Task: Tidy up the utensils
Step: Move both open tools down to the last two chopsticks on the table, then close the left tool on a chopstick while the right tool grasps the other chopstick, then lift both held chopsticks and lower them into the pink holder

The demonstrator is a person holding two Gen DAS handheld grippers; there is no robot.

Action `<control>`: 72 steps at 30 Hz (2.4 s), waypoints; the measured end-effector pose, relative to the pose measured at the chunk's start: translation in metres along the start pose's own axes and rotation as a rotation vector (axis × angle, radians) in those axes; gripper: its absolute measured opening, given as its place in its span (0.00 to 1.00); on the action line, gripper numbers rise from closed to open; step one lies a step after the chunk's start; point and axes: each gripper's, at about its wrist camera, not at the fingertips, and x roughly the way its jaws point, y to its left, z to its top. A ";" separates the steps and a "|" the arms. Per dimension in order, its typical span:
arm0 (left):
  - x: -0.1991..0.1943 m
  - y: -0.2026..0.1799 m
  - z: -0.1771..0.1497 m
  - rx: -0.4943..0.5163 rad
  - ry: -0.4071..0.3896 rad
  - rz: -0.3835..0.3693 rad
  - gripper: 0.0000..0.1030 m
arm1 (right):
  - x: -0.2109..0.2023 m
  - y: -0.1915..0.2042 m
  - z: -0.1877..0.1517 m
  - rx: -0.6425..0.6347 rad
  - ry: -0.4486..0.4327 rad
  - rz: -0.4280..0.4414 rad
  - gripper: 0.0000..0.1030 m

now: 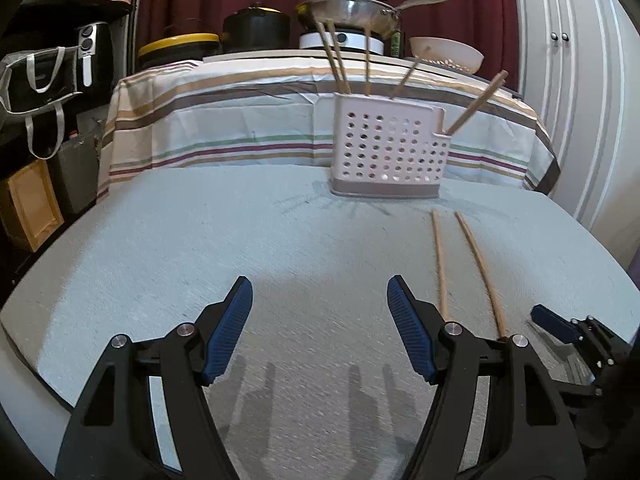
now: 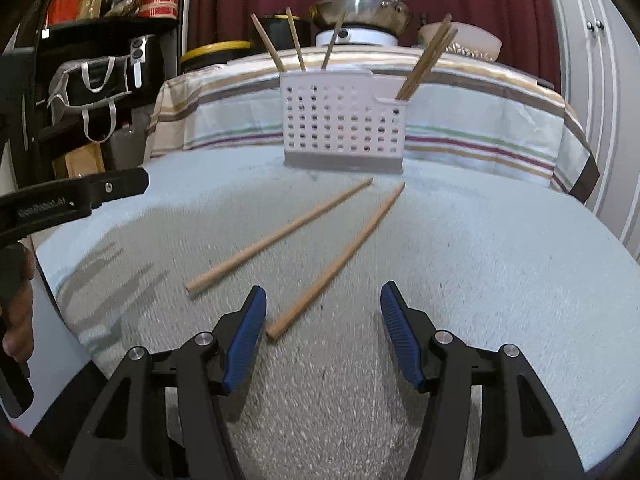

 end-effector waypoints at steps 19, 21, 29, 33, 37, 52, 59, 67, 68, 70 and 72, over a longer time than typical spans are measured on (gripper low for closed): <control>0.006 -0.057 -0.031 0.032 0.029 -0.136 0.66 | -0.010 -0.040 -0.006 0.095 -0.022 -0.036 0.33; 0.002 -0.060 -0.031 0.036 0.008 -0.153 0.66 | -0.008 -0.041 -0.007 0.100 -0.018 -0.027 0.30; 0.017 -0.080 -0.040 0.098 0.068 -0.181 0.48 | -0.006 -0.044 -0.008 0.107 -0.015 -0.014 0.24; 0.023 -0.084 -0.040 0.105 0.080 -0.170 0.37 | -0.006 -0.044 -0.008 0.105 -0.016 -0.013 0.24; 0.027 -0.083 -0.040 0.112 0.075 -0.156 0.23 | -0.006 -0.042 -0.008 0.094 -0.019 -0.011 0.24; 0.022 -0.075 -0.036 0.115 0.030 -0.155 0.06 | -0.010 -0.041 -0.005 0.096 -0.033 0.020 0.07; 0.006 -0.070 -0.024 0.129 -0.039 -0.134 0.06 | -0.025 -0.041 0.008 0.074 -0.084 0.013 0.07; -0.016 -0.059 -0.003 0.115 -0.108 -0.112 0.06 | -0.045 -0.041 0.031 0.049 -0.150 0.009 0.06; -0.019 -0.057 0.001 0.110 -0.116 -0.108 0.06 | -0.048 -0.042 0.036 0.049 -0.160 0.011 0.06; -0.025 -0.053 0.009 0.100 -0.132 -0.103 0.06 | -0.053 -0.042 0.042 0.050 -0.173 0.012 0.06; -0.031 -0.050 0.017 0.095 -0.147 -0.097 0.06 | -0.058 -0.043 0.050 0.049 -0.190 0.014 0.06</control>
